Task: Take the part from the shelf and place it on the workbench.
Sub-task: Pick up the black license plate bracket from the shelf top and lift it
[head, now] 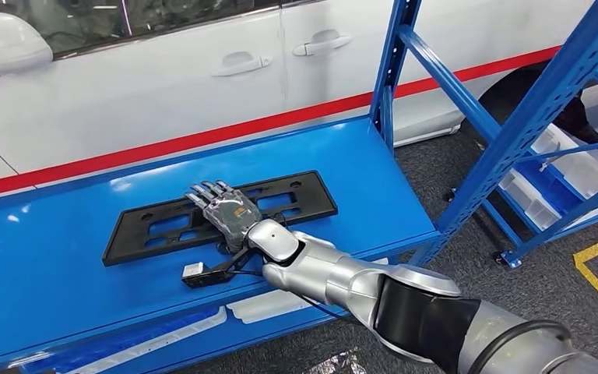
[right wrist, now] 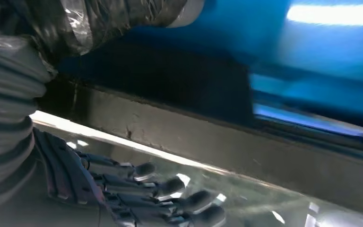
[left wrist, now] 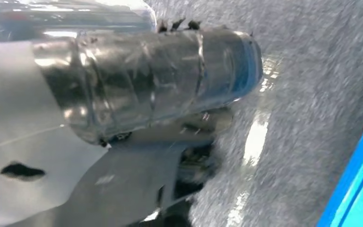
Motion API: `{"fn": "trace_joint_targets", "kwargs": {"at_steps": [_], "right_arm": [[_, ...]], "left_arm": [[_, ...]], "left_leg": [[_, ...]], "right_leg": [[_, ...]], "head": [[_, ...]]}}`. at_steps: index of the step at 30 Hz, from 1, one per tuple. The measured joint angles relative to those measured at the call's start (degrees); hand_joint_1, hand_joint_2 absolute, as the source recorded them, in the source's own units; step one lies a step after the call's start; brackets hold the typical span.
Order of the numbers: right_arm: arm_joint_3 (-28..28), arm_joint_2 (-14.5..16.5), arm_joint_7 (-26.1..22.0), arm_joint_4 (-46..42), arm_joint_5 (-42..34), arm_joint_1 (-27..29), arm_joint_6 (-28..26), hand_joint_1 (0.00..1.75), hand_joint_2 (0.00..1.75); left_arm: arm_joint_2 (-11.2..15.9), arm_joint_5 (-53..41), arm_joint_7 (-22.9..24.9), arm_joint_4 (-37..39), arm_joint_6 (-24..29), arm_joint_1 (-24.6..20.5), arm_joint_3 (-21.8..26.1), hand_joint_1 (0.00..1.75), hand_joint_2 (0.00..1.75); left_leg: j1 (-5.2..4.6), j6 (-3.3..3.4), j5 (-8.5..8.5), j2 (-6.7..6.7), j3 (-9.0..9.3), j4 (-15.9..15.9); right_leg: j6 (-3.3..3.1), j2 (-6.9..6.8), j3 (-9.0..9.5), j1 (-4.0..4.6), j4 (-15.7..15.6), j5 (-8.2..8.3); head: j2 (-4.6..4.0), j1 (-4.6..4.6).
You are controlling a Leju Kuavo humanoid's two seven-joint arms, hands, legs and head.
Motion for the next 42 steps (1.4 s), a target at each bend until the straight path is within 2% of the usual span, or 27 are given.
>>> {"fn": "trace_joint_targets", "kwargs": {"at_steps": [2,3,4,5,7,9,11,13,14,16,17,18,19,20,21,23,24,27,28,30,32,34,35,36,39,40,42], "right_arm": [[0.0,-0.04,-0.2,1.72,-0.71,-0.57,0.07,0.0,1.75],[0.0,-0.06,-0.3,2.46,-1.0,-0.8,0.21,0.0,1.75],[0.0,-0.07,-0.39,3.14,-1.2,-1.09,0.42,0.0,1.75],[0.0,-0.07,-0.43,3.75,-1.36,-1.43,0.66,0.0,1.75],[0.0,-0.12,-0.39,4.86,-1.52,-2.29,1.21,0.0,1.75],[0.0,-0.36,-0.16,5.86,-1.6,-2.99,1.8,0.0,1.75],[0.0,-0.67,0.16,6.66,-1.77,-3.43,2.26,0.0,1.75],[-0.01,-1.12,0.4,7.32,-2.08,-3.83,2.57,0.0,1.75],[-0.02,-1.38,0.53,7.65,-2.2,-3.99,2.66,0.0,1.75],[-0.02,-1.82,0.89,8.3,-2.25,-4.14,2.75,0.0,1.75],[-0.01,-2.01,1.19,8.59,-2.19,-4.16,2.81,0.34,1.75],[-0.01,-2.18,1.57,8.84,-2.1,-4.18,2.92,0.76,1.75],[0.0,-2.38,2.02,9.11,-1.96,-4.27,3.11,1.2,1.75],[0.0,-2.58,2.48,9.38,-1.82,-4.48,3.33,1.63,1.75],[0.0,-2.77,2.94,9.67,-1.7,-4.78,3.58,1.73,1.75],[0.0,-3.1,3.61,10.19,-1.6,-5.42,4.15,1.75,1.75],[0.0,-3.21,3.83,10.37,-1.62,-5.61,4.46,1.75,1.75],[0.0,-3.51,4.22,10.77,-1.64,-5.98,5.34,1.75,1.75],[0.01,-3.58,4.29,10.87,-1.64,-6.22,5.57,1.75,1.75],[0.02,-3.63,4.38,11.0,-1.64,-6.62,5.85,1.75,1.75],[0.03,-3.65,4.43,11.17,-1.66,-6.69,5.97,1.75,1.75],[0.05,-3.68,4.52,11.38,-1.74,-6.65,6.01,1.75,1.75],[0.07,-3.68,4.56,11.46,-1.8,-6.64,6.0,1.75,1.75],[0.08,-3.69,4.58,11.53,-1.89,-6.66,5.99,1.75,1.75],[0.1,-3.71,4.63,11.65,-2.34,-6.78,5.92,1.75,1.75],[0.11,-3.73,4.68,11.7,-2.45,-6.81,5.85,1.75,1.75],[0.11,-3.76,4.78,11.77,-2.52,-6.86,5.7,1.75,1.75]], "left_arm": [[-0.42,0.4,-0.01,0.01,-0.13,0.12,-0.01,0.0,0.0],[-0.57,0.62,0.08,0.01,-0.21,0.17,-0.01,0.0,0.0],[-0.72,0.78,0.2,0.02,-0.28,0.21,-0.01,0.0,0.0],[-0.85,0.91,0.37,0.02,-0.31,0.22,-0.01,0.0,0.0],[-1.15,1.08,0.68,0.02,-0.38,0.2,-0.01,0.0,0.0],[-1.44,1.35,0.75,0.03,-0.47,0.19,-0.01,0.0,0.0],[-1.68,1.61,0.55,0.04,-0.57,0.19,-0.01,0.0,0.0],[-1.92,1.74,0.29,0.05,-0.7,0.13,-0.01,0.0,0.0],[-2.04,1.81,0.16,0.06,-0.78,0.09,-0.01,0.0,0.0],[-2.17,1.92,-0.14,0.07,-0.95,0.03,-0.01,0.0,0.0],[-2.22,1.99,-0.31,0.07,-1.01,0.02,-0.01,0.0,0.0],[-2.27,2.07,-0.48,0.09,-1.04,0.0,-0.01,0.0,0.0],[-2.32,2.16,-0.63,0.11,-1.05,-0.01,-0.01,0.0,0.0],[-2.38,2.27,-0.77,0.13,-1.05,-0.05,-0.01,0.0,0.0],[-2.44,2.4,-0.88,0.15,-1.04,-0.1,-0.01,0.0,0.0],[-2.55,2.64,-0.99,0.17,-0.93,-0.25,-0.01,0.0,0.0],[-2.61,2.72,-0.98,0.18,-0.86,-0.33,-0.01,0.0,0.0],[-2.75,2.71,-0.79,0.21,-0.72,-0.51,-0.01,0.0,0.0],[-2.79,2.67,-0.73,0.22,-0.68,-0.54,-0.01,0.0,0.0],[-2.83,2.6,-0.66,0.25,-0.59,-0.58,-0.01,0.0,0.0],[-2.85,2.53,-0.64,0.26,-0.46,-0.59,-0.01,0.0,0.0],[-2.86,2.41,-0.6,0.26,-0.35,-0.61,-0.01,0.0,0.0],[-2.87,2.34,-0.57,0.26,-0.31,-0.62,-0.01,0.0,0.0],[-2.88,2.28,-0.54,0.27,-0.27,-0.63,-0.01,0.0,0.0],[-2.92,1.99,-0.5,0.28,-0.22,-0.68,-0.01,0.0,0.0],[-2.93,1.9,-0.49,0.29,-0.21,-0.69,-0.01,0.0,0.0],[-2.94,1.76,-0.48,0.3,-0.18,-0.71,-0.01,0.0,0.0]], "left_leg": [[0.17,-0.26,-2.72,0.0,-3.15,6.96],[0.19,-0.22,-2.84,0.0,-3.82,8.49],[0.18,-0.05,-1.93,-0.01,-3.47,7.88],[0.15,0.23,-0.21,-0.02,-2.08,5.16],[-0.09,0.89,3.0,-0.08,2.06,-2.91],[-0.45,1.3,3.94,-0.16,4.39,-7.48],[-0.61,1.66,4.11,-0.15,4.66,-8.28],[-0.4,2.22,4.83,0.04,5.11,-9.39],[-0.26,2.51,5.19,0.14,5.32,-9.94],[-0.22,2.8,5.46,0.24,5.32,-10.25],[-0.23,2.85,5.49,0.27,5.21,-10.19],[-0.22,2.85,5.48,0.28,5.13,-10.11],[-0.18,2.85,5.44,0.26,5.09,-9.98],[-0.11,2.81,5.35,0.22,5.05,-9.76],[-0.04,2.69,5.18,0.16,4.99,-9.43],[-0.15,2.2,4.69,0.0,4.5,-8.43],[-0.21,1.9,4.55,-0.03,4.2,-8.03],[-0.21,1.12,4.53,-0.04,3.67,-7.72],[-0.17,0.83,3.95,-0.04,3.35,-7.05],[0.03,0.24,1.34,-0.03,1.54,-2.96],[0.23,-0.21,-1.97,-0.02,-1.88,4.53],[0.33,-0.38,-2.67,-0.02,-3.87,8.59],[0.33,-0.36,-1.9,-0.02,-3.7,8.13],[0.33,-0.28,-0.44,-0.02,-2.67,5.97],[0.18,0.24,3.93,-0.08,2.46,-4.62],[0.03,0.43,4.45,-0.13,3.52,-6.91],[-0.31,0.81,4.48,-0.2,3.99,-8.22]], "right_leg": [[-0.11,-0.11,0.0,0.14,-0.03,0.02],[-0.13,-0.12,0.02,0.2,-0.03,0.01],[-0.13,-0.07,0.06,0.22,-0.03,0.01],[-0.12,0.0,0.13,0.24,-0.03,0.01],[-0.03,0.09,0.22,0.29,-0.07,0.03],[0.39,0.11,0.19,0.35,-0.25,0.21],[1.08,0.17,0.24,0.33,-0.68,0.54],[1.63,0.18,-0.05,0.31,-0.05,-0.13],[1.82,0.17,-0.81,0.38,1.72,-1.35],[2.08,0.14,-3.77,0.47,8.36,-4.87],[2.21,0.13,-5.38,0.47,11.89,-6.24],[2.37,0.12,-6.37,0.42,14.06,-6.69],[2.51,0.09,-6.34,0.3,14.08,-6.0],[2.64,0.05,-5.24,0.14,11.91,-4.39],[2.75,-0.02,-3.37,-0.05,8.17,-2.41],[2.62,-0.09,-0.16,-0.16,1.53,-0.19],[2.39,-0.06,0.46,-0.09,0.03,0.03],[1.35,0.07,0.29,0.07,-0.38,0.2],[1.02,0.07,0.32,-0.01,-0.51,0.35],[0.51,0.06,0.38,-0.18,-0.72,0.55],[0.34,0.03,0.33,-0.09,-0.73,0.56],[0.31,-0.01,0.3,-0.01,-0.72,0.55],[0.31,0.0,0.31,-0.01,-0.72,0.55],[0.31,0.04,0.34,-0.02,-0.72,0.54],[0.5,0.25,0.32,0.05,-0.71,0.55],[0.73,0.32,0.2,0.08,-0.77,0.64],[1.33,0.41,-0.01,0.07,-1.03,0.9]], "head": [[0.0,-0.02],[0.0,-0.03],[0.0,-0.03],[0.0,-0.03],[0.0,-0.02],[0.0,-0.02],[0.0,-0.02],[0.0,0.02],[0.0,0.03],[0.0,0.07],[0.0,0.07],[0.0,0.07],[0.0,0.07],[0.0,0.08],[0.0,0.08],[0.0,0.07],[0.0,0.05],[0.0,0.04],[0.0,0.03],[0.0,0.0],[0.0,-0.01],[0.0,-0.01],[0.0,-0.01],[0.0,-0.01],[0.0,0.0],[0.0,0.02],[0.0,0.04]]}}
